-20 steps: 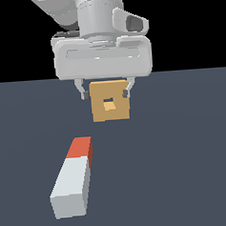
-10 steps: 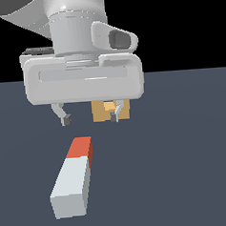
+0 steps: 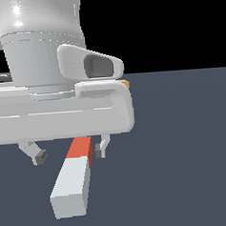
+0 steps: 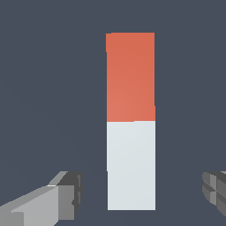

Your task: Insert the peg into the horizontal hole in a box.

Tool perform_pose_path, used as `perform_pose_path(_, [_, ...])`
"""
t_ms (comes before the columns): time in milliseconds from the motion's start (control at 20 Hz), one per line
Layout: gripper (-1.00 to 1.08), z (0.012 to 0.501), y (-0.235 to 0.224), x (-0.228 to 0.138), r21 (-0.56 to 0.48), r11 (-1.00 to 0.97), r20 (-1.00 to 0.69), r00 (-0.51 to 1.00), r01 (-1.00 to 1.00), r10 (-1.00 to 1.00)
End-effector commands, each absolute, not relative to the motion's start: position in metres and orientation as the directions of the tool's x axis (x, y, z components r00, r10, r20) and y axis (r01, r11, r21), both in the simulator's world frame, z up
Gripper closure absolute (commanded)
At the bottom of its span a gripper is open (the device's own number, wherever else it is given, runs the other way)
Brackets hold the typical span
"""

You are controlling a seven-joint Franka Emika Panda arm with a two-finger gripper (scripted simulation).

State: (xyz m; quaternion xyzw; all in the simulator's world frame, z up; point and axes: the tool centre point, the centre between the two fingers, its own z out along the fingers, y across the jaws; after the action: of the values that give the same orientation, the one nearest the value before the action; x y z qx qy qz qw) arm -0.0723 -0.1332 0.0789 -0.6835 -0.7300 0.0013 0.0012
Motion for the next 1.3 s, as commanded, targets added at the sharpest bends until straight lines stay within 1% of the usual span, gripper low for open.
perform_pose_path(0, [-0.92, 0.074, -0.141, -0.075, -0.001, 0.071, -0.001, -0.071, 0.997, 0.997])
perform_pose_path(450, [-0.92, 0.069, -0.144, -0.076, -0.001, 0.071, 0.0, -0.071, 0.997, 0.997])
perform_pose_path(950, [-0.92, 0.029, -0.144, -0.076, 0.0, 0.072, 0.0, -0.072, 0.997, 0.997])
perform_pose_path(1200, [-0.92, 0.022, -0.145, -0.075, 0.0, 0.073, 0.0, -0.073, 0.997, 0.997])
perform_pose_path(1250, [1.08, 0.022, -0.145, -0.075, 0.0, 0.073, 0.0, -0.073, 0.997, 0.997])
